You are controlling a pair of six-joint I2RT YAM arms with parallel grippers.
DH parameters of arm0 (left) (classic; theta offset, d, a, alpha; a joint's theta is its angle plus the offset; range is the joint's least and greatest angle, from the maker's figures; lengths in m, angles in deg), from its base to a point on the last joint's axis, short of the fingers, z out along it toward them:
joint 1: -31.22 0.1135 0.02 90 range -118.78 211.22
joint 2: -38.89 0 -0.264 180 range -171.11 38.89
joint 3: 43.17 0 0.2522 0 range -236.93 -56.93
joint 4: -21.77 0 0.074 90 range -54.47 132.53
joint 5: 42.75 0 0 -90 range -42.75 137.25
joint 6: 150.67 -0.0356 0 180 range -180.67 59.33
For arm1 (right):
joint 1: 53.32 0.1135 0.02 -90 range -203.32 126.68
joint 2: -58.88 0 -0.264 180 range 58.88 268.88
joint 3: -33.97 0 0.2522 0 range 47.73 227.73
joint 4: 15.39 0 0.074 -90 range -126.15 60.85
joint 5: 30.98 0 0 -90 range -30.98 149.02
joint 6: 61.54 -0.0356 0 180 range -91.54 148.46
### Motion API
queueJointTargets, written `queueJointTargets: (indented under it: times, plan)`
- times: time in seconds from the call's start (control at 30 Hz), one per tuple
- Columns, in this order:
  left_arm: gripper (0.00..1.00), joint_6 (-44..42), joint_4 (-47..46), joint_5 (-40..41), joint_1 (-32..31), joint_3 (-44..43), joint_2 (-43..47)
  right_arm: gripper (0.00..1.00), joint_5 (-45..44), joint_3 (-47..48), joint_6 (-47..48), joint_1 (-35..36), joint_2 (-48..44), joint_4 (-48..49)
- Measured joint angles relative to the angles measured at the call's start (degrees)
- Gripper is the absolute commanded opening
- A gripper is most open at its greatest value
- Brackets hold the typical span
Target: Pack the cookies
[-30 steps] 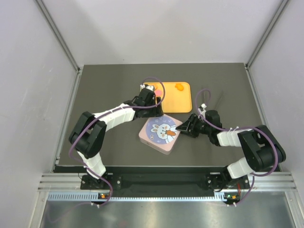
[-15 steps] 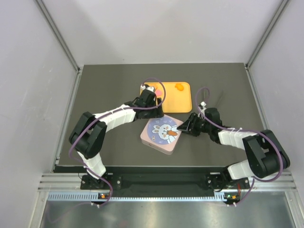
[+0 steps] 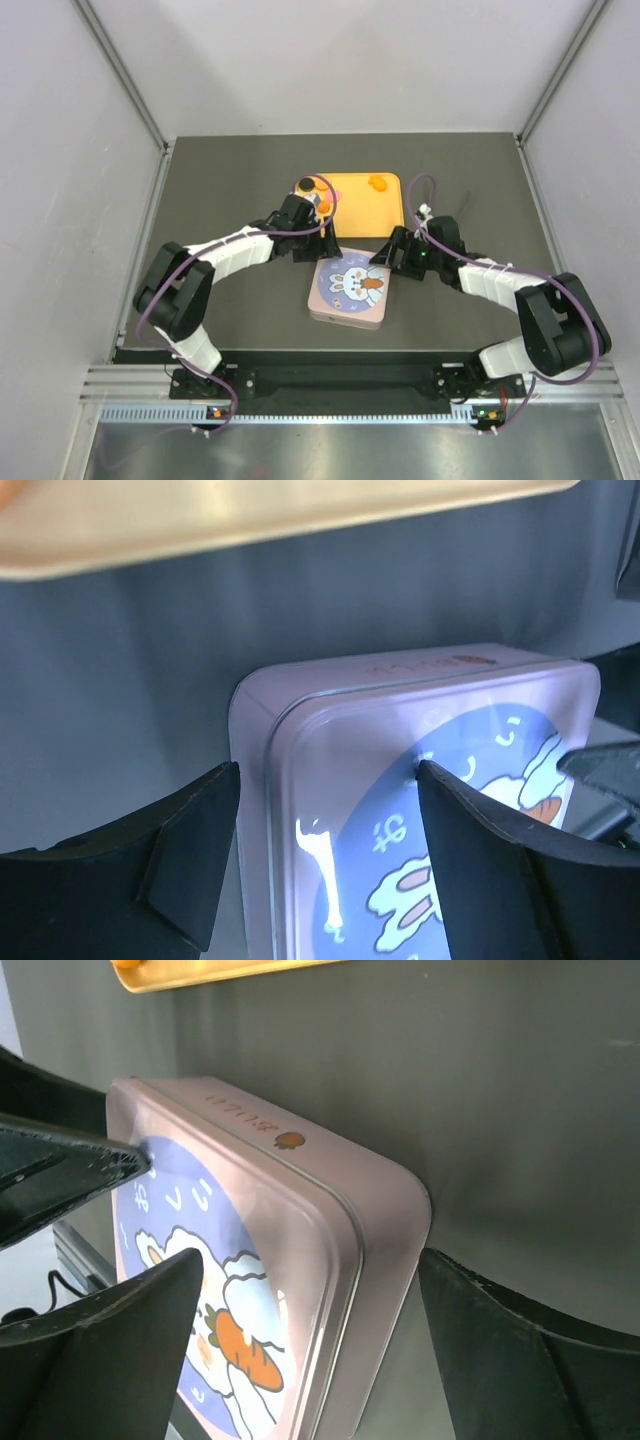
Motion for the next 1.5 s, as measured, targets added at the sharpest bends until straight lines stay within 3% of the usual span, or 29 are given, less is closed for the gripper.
queueJointTargets:
  times: [0.17,0.23,0.27,0.63,0.97,1.23,1.37,1.4,1.5]
  plan:
    - [0.77,-0.3,0.2,-4.1,2.1,3.2,3.1,0.94,-2.0,1.0,1.5,0.0,0.0,-1.1]
    - [0.96,-0.4,-0.4,-5.8,2.7,4.8,4.5,0.94,-2.7,1.1,2.0,0.0,0.0,-1.1]
    - [0.97,-0.4,-0.8,-6.6,3.0,5.6,5.4,0.94,-3.0,1.1,2.2,0.0,0.0,-1.3]
    - [0.95,0.0,-0.9,-12.3,6.4,12.2,17.6,0.97,-4.1,1.0,4.5,2.4,-2.4,-3.8]
    - [0.92,2.7,3.0,-15.4,6.4,24.7,26.5,0.98,-3.5,-4.4,3.5,7.0,-9.4,-3.7]
    - [0.78,6.8,-0.3,-18.3,6.1,31.0,26.7,0.93,-4.4,-7.5,1.5,9.9,-9.6,-3.0]
    - [0.57,8.3,-2.7,-19.3,5.4,31.1,25.6,0.85,-4.7,-8.7,-0.1,11.0,-9.1,-0.9]
    - [0.47,8.7,-3.4,-19.7,5.3,31.1,25.2,0.84,-4.9,-8.9,-0.5,11.1,-9.0,-0.3]
    - [0.38,9.5,-5.3,-21.2,5.0,31.0,24.8,0.77,-5.4,-9.3,-0.9,11.3,-8.9,0.8]
